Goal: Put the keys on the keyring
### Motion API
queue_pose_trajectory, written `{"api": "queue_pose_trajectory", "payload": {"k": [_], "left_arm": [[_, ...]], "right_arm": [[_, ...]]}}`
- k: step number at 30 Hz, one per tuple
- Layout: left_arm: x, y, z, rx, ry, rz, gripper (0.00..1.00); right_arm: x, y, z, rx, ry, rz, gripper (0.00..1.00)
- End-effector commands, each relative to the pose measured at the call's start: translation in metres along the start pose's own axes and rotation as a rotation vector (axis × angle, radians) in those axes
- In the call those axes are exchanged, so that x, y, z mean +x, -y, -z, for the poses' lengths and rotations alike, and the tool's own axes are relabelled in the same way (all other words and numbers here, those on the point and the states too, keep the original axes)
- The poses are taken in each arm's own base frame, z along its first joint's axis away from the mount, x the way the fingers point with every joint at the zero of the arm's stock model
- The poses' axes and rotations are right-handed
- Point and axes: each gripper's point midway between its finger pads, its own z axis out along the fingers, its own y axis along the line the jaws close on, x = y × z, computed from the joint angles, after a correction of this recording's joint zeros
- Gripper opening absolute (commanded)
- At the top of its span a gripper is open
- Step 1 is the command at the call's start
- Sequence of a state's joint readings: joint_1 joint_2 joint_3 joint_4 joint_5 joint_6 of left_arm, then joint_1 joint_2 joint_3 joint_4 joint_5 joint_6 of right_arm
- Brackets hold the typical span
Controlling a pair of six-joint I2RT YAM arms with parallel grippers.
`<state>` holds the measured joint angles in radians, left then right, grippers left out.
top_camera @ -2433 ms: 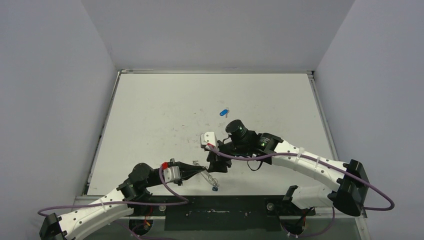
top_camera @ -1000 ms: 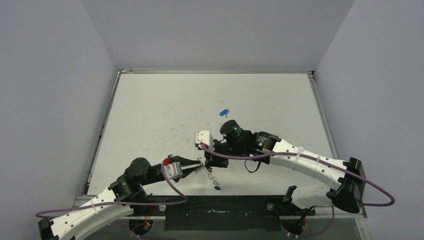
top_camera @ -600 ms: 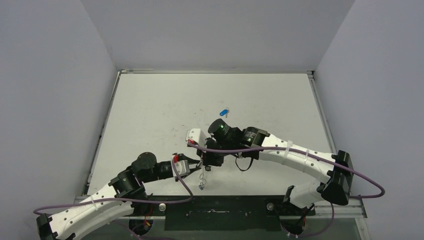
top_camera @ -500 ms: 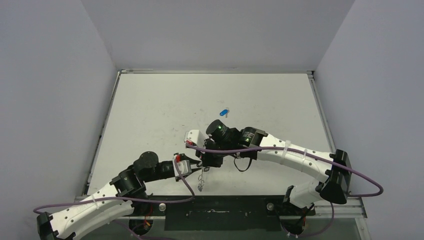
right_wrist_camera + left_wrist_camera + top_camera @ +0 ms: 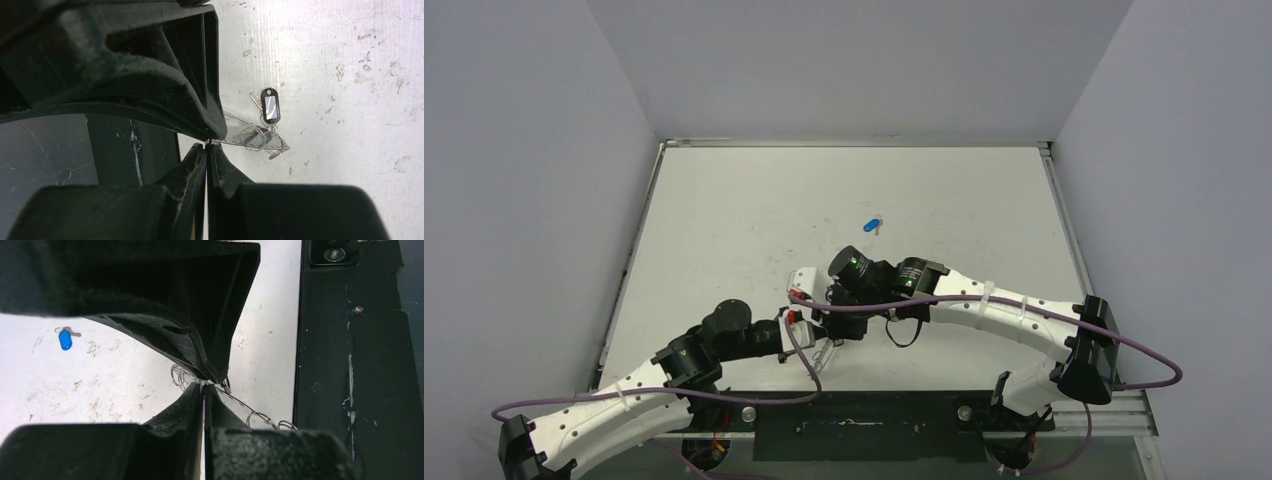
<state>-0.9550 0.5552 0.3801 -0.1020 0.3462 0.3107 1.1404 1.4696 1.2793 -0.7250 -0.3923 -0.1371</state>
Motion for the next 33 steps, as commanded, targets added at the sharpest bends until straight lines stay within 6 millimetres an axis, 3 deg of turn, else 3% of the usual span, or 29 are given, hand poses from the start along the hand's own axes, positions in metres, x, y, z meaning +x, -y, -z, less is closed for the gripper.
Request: {"api": "queue_pose_trajectory", "payload": {"k": [1,5,8,10,13,20,26,33], "left_arm": [[-0.022,-0.002,0.000,0.014,0.041,-0.023,0.00],[-0.021,-0.001,-0.001,0.014,0.052,-0.013,0.00],[-0.025,-0.002,0.000,-0.003,0.099,0.001,0.00],[-0.031,-0.003,-0.001,-0.022,0.160,0.007,0.00],[-0.035,-0.003,0.000,-0.045,0.230,0.021,0.00],[-0.048,-0.002,0.008,-0.075,0.379,0.018,0.00],[-0.053,0.004,0.013,-0.053,0.421,0.004,0.00],[-0.053,0.008,0.011,-0.025,0.414,0.008,0.00]], "right_arm": [[-0.029,0.003,0.010,0.032,0.082,0.023,0.00],[-0.030,0.010,0.012,0.077,0.091,0.021,0.00],[-0.033,0.016,0.018,0.115,0.130,0.028,0.19],[-0.035,0.017,0.024,0.122,0.176,0.041,0.37],[-0.034,0.019,0.033,0.124,0.249,0.057,0.46],[-0.029,0.013,0.051,0.032,0.437,0.185,0.48],[-0.020,0.009,0.047,0.019,0.503,0.332,0.48],[-0.024,0.002,0.043,-0.028,0.535,0.370,0.47]]}}
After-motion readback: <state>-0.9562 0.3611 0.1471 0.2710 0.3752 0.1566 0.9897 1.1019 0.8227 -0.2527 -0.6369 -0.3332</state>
